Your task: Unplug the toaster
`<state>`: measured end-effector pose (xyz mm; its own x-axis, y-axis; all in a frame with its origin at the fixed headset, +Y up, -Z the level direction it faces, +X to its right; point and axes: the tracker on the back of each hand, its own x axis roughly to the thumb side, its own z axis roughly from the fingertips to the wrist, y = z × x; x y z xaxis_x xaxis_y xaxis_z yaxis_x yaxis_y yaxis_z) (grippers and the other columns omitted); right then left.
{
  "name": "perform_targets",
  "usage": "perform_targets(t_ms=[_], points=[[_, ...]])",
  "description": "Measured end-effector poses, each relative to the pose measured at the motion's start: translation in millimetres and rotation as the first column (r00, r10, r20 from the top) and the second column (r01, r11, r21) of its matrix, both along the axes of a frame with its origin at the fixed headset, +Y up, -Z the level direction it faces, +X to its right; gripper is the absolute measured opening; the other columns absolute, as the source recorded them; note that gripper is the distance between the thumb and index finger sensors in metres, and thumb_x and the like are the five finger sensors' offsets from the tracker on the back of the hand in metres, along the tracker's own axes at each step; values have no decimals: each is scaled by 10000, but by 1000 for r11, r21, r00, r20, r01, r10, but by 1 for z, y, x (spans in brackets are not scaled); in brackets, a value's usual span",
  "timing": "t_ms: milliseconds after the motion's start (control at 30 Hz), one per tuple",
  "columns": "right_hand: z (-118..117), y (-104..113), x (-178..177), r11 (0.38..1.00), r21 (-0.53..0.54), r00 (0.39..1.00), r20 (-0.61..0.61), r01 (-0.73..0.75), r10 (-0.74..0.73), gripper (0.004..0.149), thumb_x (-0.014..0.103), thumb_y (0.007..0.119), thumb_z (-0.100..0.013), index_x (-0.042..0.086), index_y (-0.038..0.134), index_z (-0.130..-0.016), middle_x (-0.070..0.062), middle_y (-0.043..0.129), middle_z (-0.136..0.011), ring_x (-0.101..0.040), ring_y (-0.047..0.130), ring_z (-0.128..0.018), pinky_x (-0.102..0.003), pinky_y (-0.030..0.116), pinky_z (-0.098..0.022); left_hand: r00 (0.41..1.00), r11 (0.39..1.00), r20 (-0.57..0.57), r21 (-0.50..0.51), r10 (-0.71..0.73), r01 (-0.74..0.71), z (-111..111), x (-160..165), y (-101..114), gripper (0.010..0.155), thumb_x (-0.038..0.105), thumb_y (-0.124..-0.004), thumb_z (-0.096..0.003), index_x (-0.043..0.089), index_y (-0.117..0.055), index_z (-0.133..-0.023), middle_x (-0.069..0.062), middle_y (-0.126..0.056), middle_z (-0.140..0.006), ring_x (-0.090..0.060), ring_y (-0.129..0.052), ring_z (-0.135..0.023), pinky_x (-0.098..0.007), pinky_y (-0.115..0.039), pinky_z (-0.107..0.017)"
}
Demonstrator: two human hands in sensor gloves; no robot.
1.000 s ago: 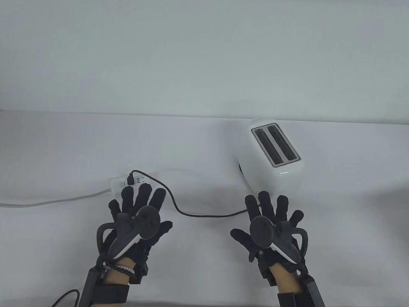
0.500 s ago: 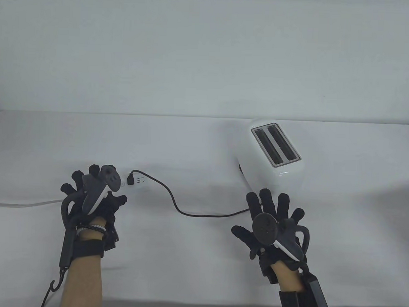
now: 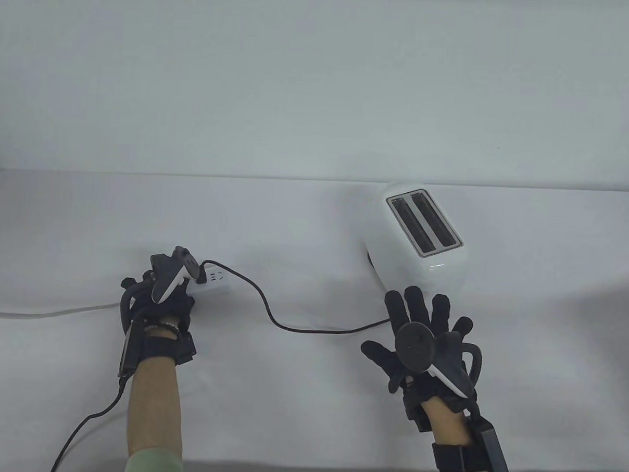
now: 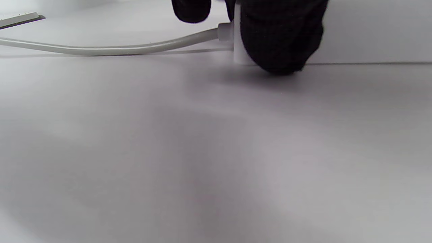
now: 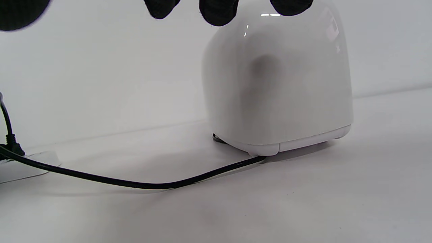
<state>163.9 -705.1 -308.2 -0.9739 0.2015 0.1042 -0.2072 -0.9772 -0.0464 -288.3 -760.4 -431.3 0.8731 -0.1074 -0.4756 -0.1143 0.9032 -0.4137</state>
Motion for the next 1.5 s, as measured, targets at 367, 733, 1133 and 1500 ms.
perform_targets(t_ms=[367,733,1133,1500], points=[[3,11,19,995,52,995,29,89,-90,980,754,659,-309,278,329,-1099,-134,346,-1192,-597,355,-1020,-849,299,-572,939,978,340,180,40,-107,35,29,20,844,449,-873,-421,480,-433,-1140,127,-595,-1227,-200,-678,-1131,-604,-412,-925],[17,23,26,981,107,986,18,163,-166,964,747,659,-316,271,356,-1098,-135,430,-1180,-570,457,-1015,-837,337,-584,813,954,583,241,2,-175,72,97,49,844,467,-873,-408,419,-470,-1148,70,-653,-1201,-220,-771,-1049,-593,-500,-892],[23,25,27,973,112,979,5,200,-201,951,741,662,-320,263,385,-1095,-138,493,-1162,-545,550,-990,-803,419,-605,692,933,722,234,22,-274,94,183,58,843,474,-874,-406,413,-480,-1149,58,-668,-1195,-227,-785,-1035,-596,-511,-883],[22,25,26,971,101,976,-15,218,-217,941,734,665,-324,258,405,-1092,-139,531,-1149,-521,611,-969,-763,483,-618,699,955,714,183,35,-234,98,199,20,837,478,-868,-409,420,-479,-1148,73,-677,-1193,-225,-788,-1039,-598,-504,-881]])
